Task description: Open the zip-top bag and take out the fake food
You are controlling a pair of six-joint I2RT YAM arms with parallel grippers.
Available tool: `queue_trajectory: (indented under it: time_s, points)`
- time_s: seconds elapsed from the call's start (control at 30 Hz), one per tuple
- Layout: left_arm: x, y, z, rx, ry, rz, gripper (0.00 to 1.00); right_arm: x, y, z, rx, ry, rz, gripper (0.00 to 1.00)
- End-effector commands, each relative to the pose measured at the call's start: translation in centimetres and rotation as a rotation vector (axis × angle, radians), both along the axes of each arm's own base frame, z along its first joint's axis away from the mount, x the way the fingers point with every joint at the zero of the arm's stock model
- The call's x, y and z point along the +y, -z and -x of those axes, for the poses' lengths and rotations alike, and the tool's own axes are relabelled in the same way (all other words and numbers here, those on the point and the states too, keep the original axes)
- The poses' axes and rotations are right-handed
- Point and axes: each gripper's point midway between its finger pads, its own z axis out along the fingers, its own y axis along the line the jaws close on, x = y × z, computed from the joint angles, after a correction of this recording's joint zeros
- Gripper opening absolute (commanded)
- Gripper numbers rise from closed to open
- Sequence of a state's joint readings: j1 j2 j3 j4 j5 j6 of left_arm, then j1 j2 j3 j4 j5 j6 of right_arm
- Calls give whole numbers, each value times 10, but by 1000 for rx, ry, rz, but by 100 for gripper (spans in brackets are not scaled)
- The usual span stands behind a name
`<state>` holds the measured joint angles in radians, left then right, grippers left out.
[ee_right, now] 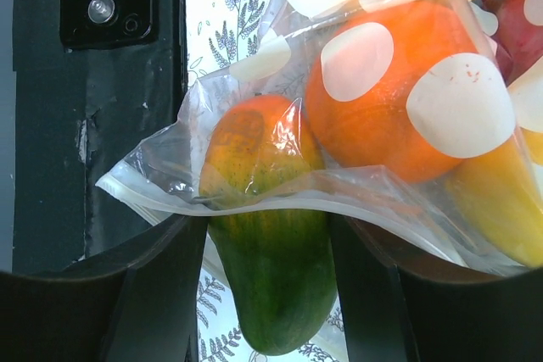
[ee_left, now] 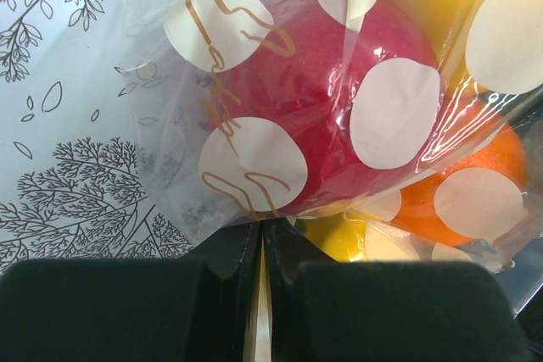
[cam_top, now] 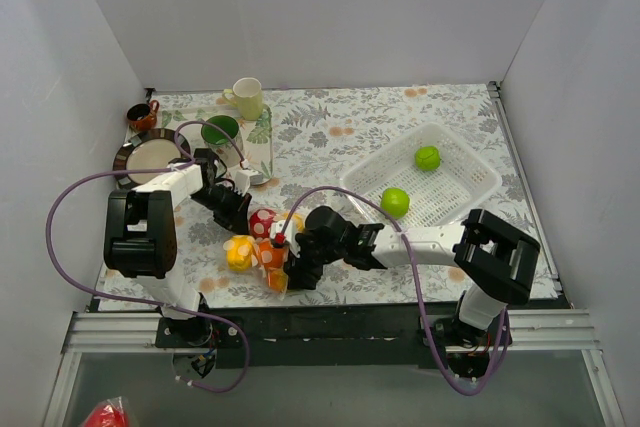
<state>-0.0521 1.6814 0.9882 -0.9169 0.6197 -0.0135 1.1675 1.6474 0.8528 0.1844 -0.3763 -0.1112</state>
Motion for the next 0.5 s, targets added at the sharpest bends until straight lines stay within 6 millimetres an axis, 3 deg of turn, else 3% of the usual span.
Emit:
queue_trajectory:
  time_s: [0.0, 0.13, 0.23, 0.27, 0.47]
  points:
    - [1, 2, -12, -35, 1, -24, 2, -45, 54, 22, 80, 9, 216, 64]
    - [0, 2, -14, -36, -3, -24, 2, -49, 45, 25, 80, 9, 199, 67]
    - [0, 1, -14, -40, 0, -25, 2, -53, 46, 22, 69, 27, 207, 83]
    - [0, 1, -15, -42, 0, -26, 2, -52, 44, 21, 61, 33, 205, 98]
    - [0, 0, -15, -46, -1, -28, 2, -48, 39, 14, 35, 55, 186, 98]
